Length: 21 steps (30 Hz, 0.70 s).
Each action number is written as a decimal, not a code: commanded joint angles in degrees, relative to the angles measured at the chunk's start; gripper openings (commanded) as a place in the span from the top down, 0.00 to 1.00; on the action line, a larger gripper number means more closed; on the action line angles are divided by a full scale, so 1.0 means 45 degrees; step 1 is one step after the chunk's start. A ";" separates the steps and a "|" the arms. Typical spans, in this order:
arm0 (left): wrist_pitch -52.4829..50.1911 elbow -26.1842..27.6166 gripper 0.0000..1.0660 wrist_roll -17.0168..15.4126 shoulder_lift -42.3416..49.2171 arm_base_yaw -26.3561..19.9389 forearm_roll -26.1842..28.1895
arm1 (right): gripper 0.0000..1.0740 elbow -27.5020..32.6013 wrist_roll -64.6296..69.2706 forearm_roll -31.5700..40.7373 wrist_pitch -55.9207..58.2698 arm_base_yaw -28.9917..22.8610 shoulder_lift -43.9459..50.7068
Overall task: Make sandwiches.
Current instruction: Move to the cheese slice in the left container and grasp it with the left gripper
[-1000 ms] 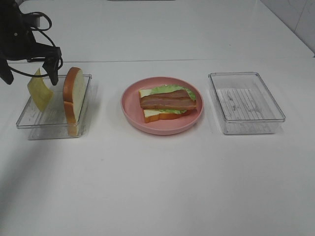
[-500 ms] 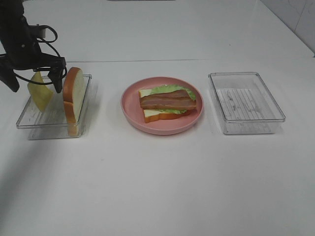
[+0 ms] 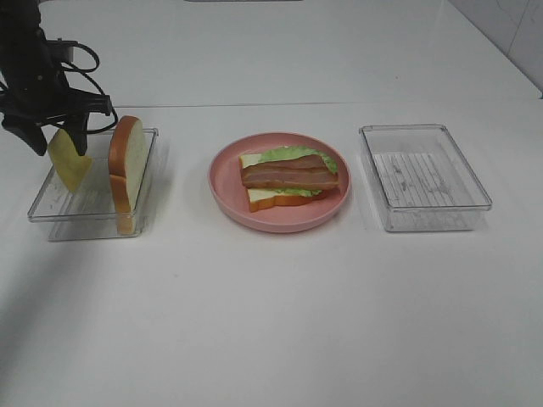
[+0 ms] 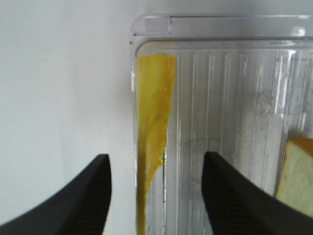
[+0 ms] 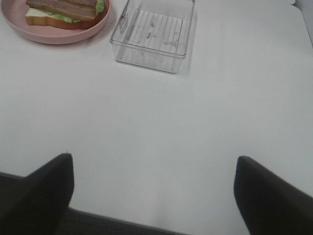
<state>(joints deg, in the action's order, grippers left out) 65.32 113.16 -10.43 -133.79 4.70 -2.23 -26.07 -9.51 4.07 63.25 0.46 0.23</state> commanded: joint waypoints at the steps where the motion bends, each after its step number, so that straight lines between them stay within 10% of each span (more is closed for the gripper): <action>1: -0.0140 -0.0089 0.79 -0.0598 0.0000 -0.0025 -0.0471 | 0.19 -0.0025 -0.0140 0.0064 0.0000 0.0076 0.0433; 6: 0.0025 -0.0089 1.00 -0.0509 0.0000 -0.0025 -0.0471 | 0.19 -0.0025 -0.0140 0.0064 0.0000 0.0076 0.0433; 21: 0.0318 0.0115 1.00 -0.0522 0.0726 -0.0025 -0.0484 | 0.19 -0.0025 -0.0140 0.0064 0.0000 0.0076 0.0433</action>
<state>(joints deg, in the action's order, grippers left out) 65.72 113.16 -12.43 -132.07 4.70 -4.18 -26.07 -9.51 4.07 63.25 0.46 0.23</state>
